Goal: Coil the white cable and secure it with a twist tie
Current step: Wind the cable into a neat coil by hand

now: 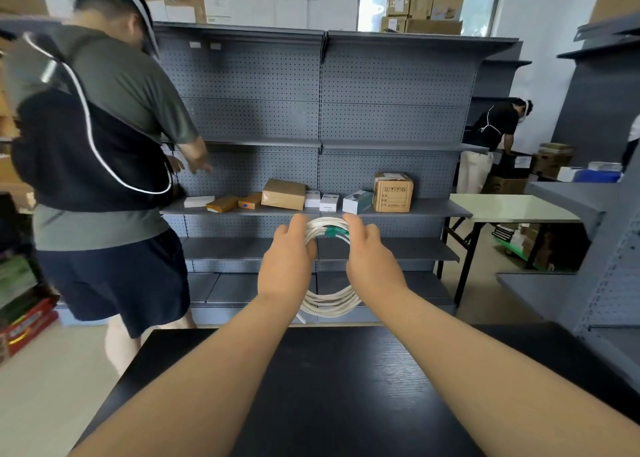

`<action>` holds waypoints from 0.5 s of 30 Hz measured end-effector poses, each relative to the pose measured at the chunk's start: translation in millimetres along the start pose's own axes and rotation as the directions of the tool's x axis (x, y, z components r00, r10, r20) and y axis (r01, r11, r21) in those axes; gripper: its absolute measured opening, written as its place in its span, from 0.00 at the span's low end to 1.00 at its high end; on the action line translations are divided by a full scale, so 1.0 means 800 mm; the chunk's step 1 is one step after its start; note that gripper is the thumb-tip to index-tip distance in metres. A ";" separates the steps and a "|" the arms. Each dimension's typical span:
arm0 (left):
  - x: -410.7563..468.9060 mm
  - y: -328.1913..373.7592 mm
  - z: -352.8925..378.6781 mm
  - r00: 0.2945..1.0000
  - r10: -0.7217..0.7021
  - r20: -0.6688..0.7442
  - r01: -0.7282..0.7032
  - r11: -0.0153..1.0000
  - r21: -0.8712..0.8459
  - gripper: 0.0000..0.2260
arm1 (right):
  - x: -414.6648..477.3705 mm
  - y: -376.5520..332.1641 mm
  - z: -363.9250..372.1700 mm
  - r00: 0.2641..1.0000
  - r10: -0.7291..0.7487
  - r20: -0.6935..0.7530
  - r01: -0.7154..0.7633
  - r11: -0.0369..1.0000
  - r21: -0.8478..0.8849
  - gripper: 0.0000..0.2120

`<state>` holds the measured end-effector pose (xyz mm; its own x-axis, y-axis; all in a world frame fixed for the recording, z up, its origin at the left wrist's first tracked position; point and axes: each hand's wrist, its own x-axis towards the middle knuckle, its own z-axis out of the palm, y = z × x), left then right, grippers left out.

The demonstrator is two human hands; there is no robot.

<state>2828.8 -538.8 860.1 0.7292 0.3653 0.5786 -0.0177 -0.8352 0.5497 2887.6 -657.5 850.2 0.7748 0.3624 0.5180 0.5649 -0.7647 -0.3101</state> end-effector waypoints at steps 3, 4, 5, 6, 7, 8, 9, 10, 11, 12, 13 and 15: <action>0.001 -0.005 0.000 1.000 0.001 0.006 -0.001 1.000 0.009 0.05 | -0.001 0.000 0.001 1.000 -0.023 0.011 0.023 1.000 0.020 0.29; 0.002 -0.007 0.001 1.000 0.000 0.013 -0.001 1.000 0.012 0.06 | -0.001 -0.001 0.000 0.999 -0.028 0.016 0.028 0.999 0.027 0.28; 0.003 -0.009 0.001 1.000 0.003 0.019 -0.003 1.000 0.008 0.06 | -0.001 -0.002 0.000 0.999 -0.029 0.021 0.028 0.999 0.033 0.28; 0.004 -0.012 0.001 1.000 0.006 0.024 -0.006 1.000 -0.001 0.05 | -0.002 -0.002 0.000 0.999 -0.026 0.026 0.025 0.999 0.038 0.27; 0.005 -0.014 0.002 1.000 0.010 0.030 -0.009 1.000 -0.010 0.05 | -0.001 -0.002 0.000 0.999 -0.017 0.032 0.016 0.999 0.043 0.27; 0.006 -0.016 0.003 0.999 0.013 0.038 -0.012 1.000 -0.017 0.04 | -0.001 -0.002 0.000 0.999 -0.005 0.040 0.003 0.999 0.050 0.27; 0.006 -0.018 0.003 0.999 0.012 0.049 -0.011 1.000 -0.028 0.05 | 0.000 -0.001 0.000 0.999 0.010 0.050 -0.013 0.998 0.059 0.26; 0.007 -0.020 0.004 0.998 0.004 0.063 -0.001 0.999 -0.050 0.06 | 0.001 -0.001 0.000 0.998 0.026 0.061 -0.030 0.997 0.070 0.26; 0.007 -0.021 0.004 0.997 -0.011 0.080 0.018 0.996 -0.085 0.06 | 0.002 0.000 0.000 0.996 0.041 0.075 -0.047 0.995 0.083 0.25; 0.008 -0.022 0.004 0.994 -0.032 0.101 0.045 0.991 -0.128 0.06 | 0.002 0.001 0.001 0.995 0.054 0.089 -0.063 0.993 0.099 0.24; 0.008 -0.024 0.004 0.991 -0.054 0.123 0.074 0.983 -0.170 0.06 | 0.003 0.002 0.001 0.993 0.064 0.100 -0.076 0.990 0.121 0.22; 0.009 -0.027 0.004 0.984 -0.085 0.155 0.120 0.965 -0.233 0.07 | 0.004 0.005 0.002 0.990 0.080 0.114 -0.099 0.980 0.173 0.21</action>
<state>2836.5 -519.3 850.1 0.8253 0.3666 0.4295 -0.0891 -0.6665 0.7402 2892.8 -658.5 849.3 0.8446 0.3586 0.3975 0.5262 -0.6928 -0.4930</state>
